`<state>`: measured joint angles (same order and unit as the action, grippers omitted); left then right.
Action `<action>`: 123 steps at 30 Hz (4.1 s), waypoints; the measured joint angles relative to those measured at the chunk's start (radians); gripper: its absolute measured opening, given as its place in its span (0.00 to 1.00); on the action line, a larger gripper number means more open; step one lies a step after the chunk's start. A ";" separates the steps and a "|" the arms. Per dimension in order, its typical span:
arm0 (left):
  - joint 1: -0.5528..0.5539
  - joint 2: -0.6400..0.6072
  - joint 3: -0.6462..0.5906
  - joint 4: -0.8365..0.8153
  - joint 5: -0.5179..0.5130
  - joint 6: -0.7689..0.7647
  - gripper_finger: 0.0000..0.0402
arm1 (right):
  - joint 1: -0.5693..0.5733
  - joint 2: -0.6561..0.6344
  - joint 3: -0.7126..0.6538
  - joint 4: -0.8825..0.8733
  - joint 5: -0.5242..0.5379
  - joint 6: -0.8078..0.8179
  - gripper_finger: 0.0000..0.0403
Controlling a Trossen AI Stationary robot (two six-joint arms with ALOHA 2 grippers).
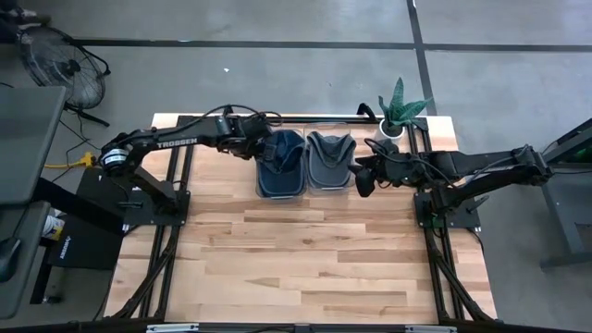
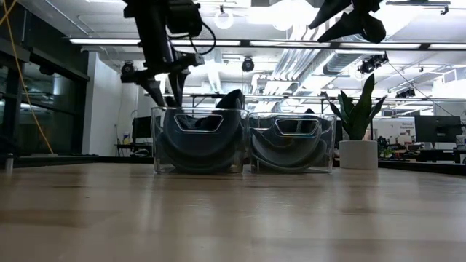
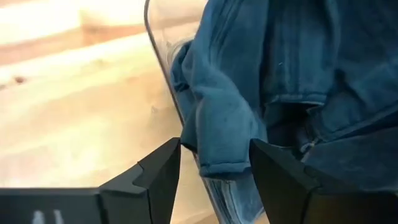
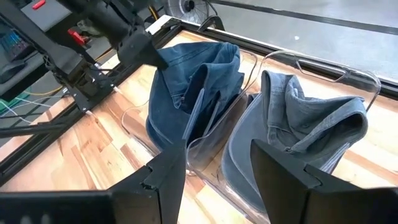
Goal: Pick & Place hat
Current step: Put the blue cap into the left transparent bin, then return to Home Position
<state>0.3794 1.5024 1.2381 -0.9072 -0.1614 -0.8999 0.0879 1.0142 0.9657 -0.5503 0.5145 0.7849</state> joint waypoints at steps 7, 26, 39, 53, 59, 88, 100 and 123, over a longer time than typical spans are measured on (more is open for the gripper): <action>0.000 0.000 0.082 -0.080 -0.051 0.066 0.45 | -0.002 0.000 0.000 0.000 -0.061 -0.038 0.41; -0.126 -0.064 0.114 -0.140 -0.273 0.219 0.23 | -0.250 0.303 0.002 0.348 -0.472 -0.180 0.01; -0.125 -0.355 -0.192 0.115 -0.209 0.270 0.22 | -0.411 0.447 0.034 0.539 -0.551 -0.200 0.00; -0.125 -0.739 -0.538 0.510 0.028 0.317 0.22 | -0.470 0.795 0.512 0.076 -0.555 -0.432 0.00; -0.125 -0.875 -0.625 0.562 0.078 0.301 0.22 | -0.467 0.934 0.638 0.015 -0.611 -0.462 0.00; -0.124 -0.976 -0.666 0.544 0.065 0.290 0.22 | -0.440 0.974 0.730 -0.050 -0.634 -0.438 0.00; -0.124 -0.976 -0.666 0.543 -0.002 0.275 0.22 | -0.389 0.789 0.748 -0.126 -0.590 -0.498 0.00; -0.407 -1.026 -0.840 0.739 -0.177 0.249 0.22 | -0.150 0.180 -0.055 0.226 -0.356 -0.215 0.00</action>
<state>-0.0280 0.4764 0.3985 -0.1683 -0.3381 -0.6510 -0.0620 1.1943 0.9104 -0.3247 0.1581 0.5696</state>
